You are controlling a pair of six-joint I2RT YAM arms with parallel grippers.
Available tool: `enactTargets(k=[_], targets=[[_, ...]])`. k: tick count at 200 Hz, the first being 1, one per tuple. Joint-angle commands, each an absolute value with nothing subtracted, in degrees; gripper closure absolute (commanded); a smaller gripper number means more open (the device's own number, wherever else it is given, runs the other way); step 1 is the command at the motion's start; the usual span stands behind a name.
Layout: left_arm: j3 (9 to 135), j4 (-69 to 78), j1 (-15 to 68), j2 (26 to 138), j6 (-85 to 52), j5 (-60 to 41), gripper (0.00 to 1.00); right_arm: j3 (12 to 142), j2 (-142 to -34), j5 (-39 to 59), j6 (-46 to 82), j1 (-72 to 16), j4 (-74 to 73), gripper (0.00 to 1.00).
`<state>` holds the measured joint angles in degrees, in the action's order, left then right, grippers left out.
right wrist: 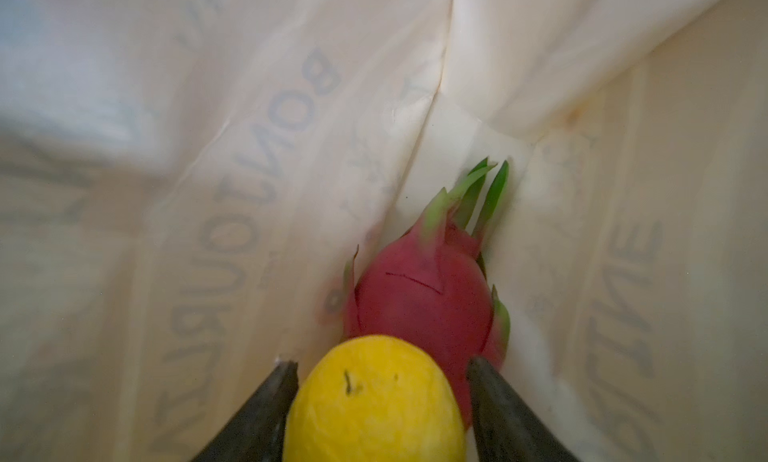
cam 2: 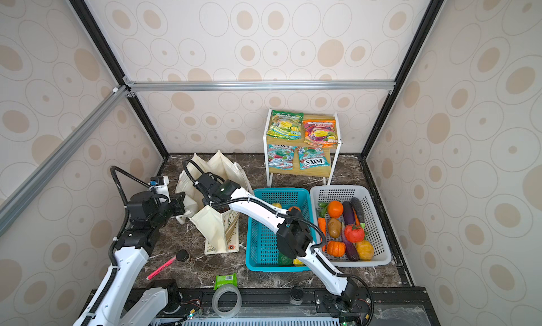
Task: Place the food into the grocery bag and tie it
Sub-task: 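Close the right gripper on the lemon and carry it into the tote, then open the right gripper to drop the lemon beside the dragon fruit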
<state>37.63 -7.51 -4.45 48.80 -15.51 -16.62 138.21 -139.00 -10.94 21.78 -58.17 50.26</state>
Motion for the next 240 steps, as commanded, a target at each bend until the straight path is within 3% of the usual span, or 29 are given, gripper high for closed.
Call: enactTargets(k=[1,14,25,106,177,221,229,240], targets=[[38.5,-6.9,-4.3,48.5,-14.0,-15.3,1.00,140.6,-140.3,-9.9,21.8,-57.9,52.6,0.21],[38.3,-6.8,-4.3,48.4,-14.1,-15.5,1.00,141.4,-139.2,-9.1,21.3,-58.0,52.8,0.13],[38.3,-6.7,-4.2,48.2,-14.1,-15.6,1.00,141.2,-137.4,-8.9,20.8,-58.3,52.4,0.00],[38.2,-6.7,-4.1,47.6,-14.0,-14.7,1.00,139.7,-121.9,-17.6,18.3,-62.5,51.9,0.00],[38.2,-6.5,-4.1,47.3,-14.0,-15.1,1.00,117.8,-105.7,-23.9,23.5,-58.8,48.3,0.00],[38.3,-6.6,-4.1,47.2,-13.9,-15.0,1.00,107.6,-107.0,-18.1,29.2,-54.9,44.9,0.27],[38.4,-6.6,-4.1,47.3,-13.9,-15.4,1.00,108.0,-108.6,-16.7,29.6,-54.7,45.0,0.48],[38.6,-6.2,-4.1,47.4,-14.4,-15.2,1.00,109.6,-110.3,-15.7,29.8,-54.8,45.7,0.68]])
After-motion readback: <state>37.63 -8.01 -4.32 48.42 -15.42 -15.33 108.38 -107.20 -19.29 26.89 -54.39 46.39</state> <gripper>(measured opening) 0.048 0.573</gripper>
